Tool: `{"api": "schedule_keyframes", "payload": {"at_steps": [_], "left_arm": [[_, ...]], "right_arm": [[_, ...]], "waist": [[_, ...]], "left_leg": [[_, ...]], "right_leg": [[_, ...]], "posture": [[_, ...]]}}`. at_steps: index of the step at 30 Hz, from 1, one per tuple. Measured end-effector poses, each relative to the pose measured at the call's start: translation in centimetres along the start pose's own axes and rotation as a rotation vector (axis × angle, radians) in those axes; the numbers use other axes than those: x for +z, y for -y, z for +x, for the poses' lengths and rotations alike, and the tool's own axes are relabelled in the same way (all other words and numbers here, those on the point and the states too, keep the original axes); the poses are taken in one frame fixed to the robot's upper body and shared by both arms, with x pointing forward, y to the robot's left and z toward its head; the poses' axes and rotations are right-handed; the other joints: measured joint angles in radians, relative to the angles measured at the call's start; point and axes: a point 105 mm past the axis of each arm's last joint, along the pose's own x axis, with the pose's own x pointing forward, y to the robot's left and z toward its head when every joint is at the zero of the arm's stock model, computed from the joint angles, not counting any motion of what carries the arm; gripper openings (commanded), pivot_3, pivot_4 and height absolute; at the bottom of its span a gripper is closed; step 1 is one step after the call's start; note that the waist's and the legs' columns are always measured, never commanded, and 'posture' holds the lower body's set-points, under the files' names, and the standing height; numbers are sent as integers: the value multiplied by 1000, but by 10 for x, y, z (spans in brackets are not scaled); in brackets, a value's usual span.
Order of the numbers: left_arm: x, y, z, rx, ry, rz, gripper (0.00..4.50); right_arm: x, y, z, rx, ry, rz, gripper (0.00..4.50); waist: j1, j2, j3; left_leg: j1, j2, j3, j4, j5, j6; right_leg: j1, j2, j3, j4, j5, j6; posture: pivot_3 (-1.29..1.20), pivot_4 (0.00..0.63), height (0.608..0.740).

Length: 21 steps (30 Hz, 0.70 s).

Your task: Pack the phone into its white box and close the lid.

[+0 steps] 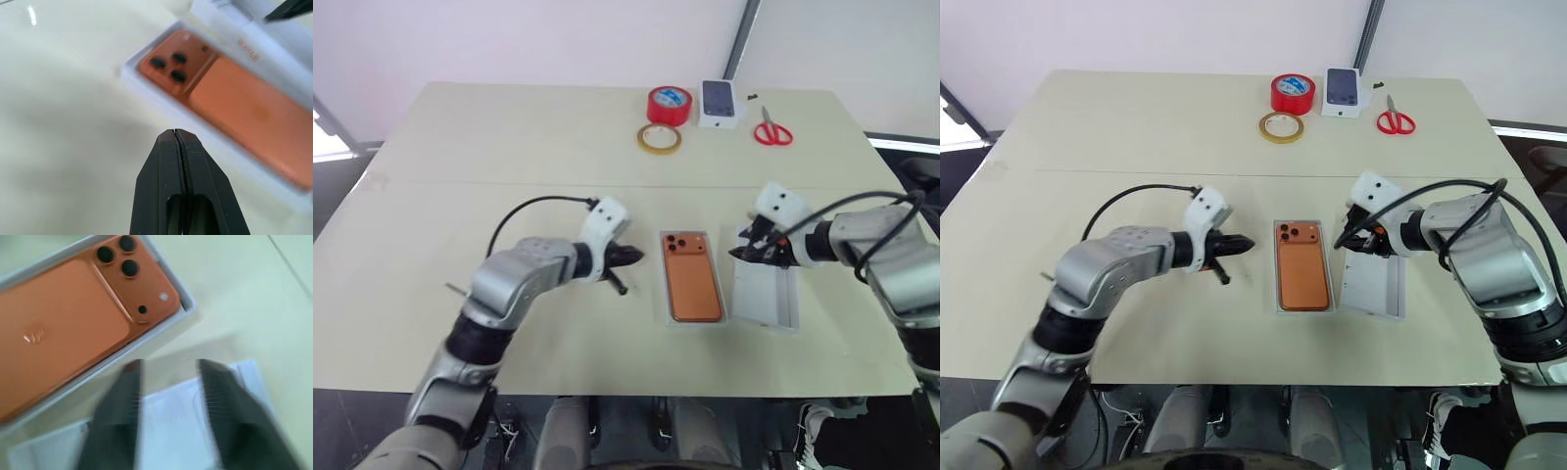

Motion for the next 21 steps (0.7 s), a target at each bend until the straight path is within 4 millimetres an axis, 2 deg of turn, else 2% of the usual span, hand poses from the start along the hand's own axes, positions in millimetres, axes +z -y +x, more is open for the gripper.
{"api": "schedule_keyframes", "payload": {"at_steps": [1,4,8,15,21], "left_arm": [[-6,-1,-4,-6,-1,12,0],[-11,2,-16,-39,22,93,0],[-6,10,-20,-86,62,166,0],[-2,21,-17,-123,102,176,0],[3,28,-15,-146,130,174,0]], "right_arm": [[-3,3,1,-19,-18,68,3805],[-8,3,5,-30,-72,290,3805],[-17,7,8,-57,-125,439,3805],[-31,12,6,-98,-186,482,3805],[-36,-8,13,-30,-222,487,3805]], "waist": [[1,0,0],[7,1,0],[9,1,0],[4,1,0],[4,1,0]], "left_leg": [[0,0,0,0,0,0],[-1,0,0,0,0,0],[-2,-3,1,1,-2,2],[-1,-3,2,1,-3,4],[-1,-2,2,1,-2,5]], "right_leg": [[0,0,0,0,0,0],[-1,-3,0,0,0,0],[0,-6,-1,-2,0,-1],[0,-5,0,-2,0,0],[1,-4,0,-2,0,0]], "posture": [[0,150,740],[0,150,740],[0,150,740],[0,150,740],[0,150,740]]}}
